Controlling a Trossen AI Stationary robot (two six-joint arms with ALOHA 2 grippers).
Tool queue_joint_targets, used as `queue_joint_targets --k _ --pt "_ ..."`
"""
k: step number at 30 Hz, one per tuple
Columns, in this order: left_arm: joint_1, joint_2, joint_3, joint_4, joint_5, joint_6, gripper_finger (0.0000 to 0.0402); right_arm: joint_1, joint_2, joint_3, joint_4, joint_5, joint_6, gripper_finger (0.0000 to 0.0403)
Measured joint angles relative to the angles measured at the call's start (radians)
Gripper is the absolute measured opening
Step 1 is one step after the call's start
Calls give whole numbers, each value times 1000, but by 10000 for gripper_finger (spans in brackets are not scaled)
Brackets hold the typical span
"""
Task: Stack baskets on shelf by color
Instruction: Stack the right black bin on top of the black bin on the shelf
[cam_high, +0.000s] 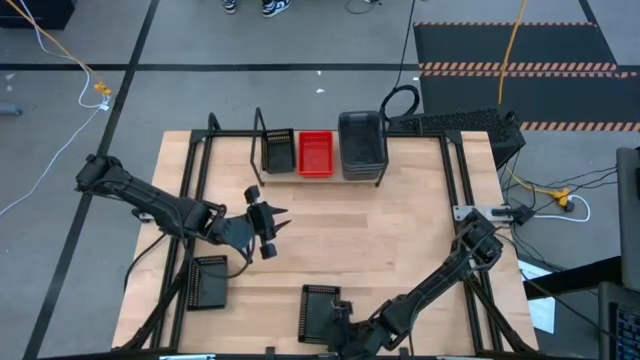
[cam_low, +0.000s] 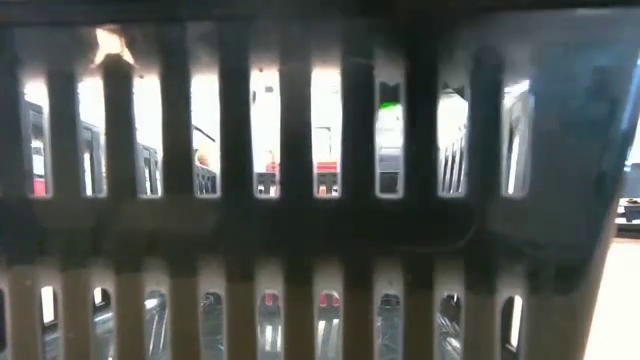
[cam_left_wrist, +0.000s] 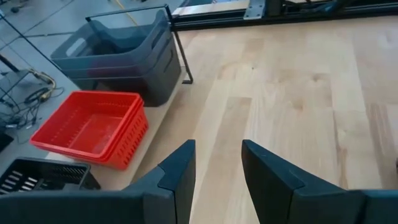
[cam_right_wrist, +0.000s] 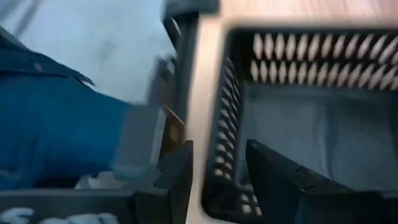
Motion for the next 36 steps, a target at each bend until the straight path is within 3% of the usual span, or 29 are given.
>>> queue_joint_targets --k 7,10,15,18,22,27,30,34,36 --pt "6 -5 0 3 -2 24 134 -15 1 0 -139 4 31 135" --pt "17 -6 0 7 -3 26 134 -30 1 0 -195 5 -9 104" --pt "28 -6 0 7 -4 33 134 -76 -33 -2 -249 -14 -134 11" --pt "28 -12 0 -30 -21 37 134 -113 -88 -2 -257 -58 -204 8" --pt "27 -45 0 -175 -131 -28 134 -192 -201 -2 -278 -93 -337 3" --pt "27 -151 0 -441 -231 -220 133 -385 -368 -2 -302 -121 -489 1" --pt "28 -233 0 -555 -280 -293 133 -575 -418 0 -294 -230 -586 1" --pt "50 -325 0 -604 -304 -301 133 -830 -361 72 -304 -387 -721 1" --pt "72 -354 0 -605 -305 -276 134 -924 -278 167 -324 -403 -799 1"
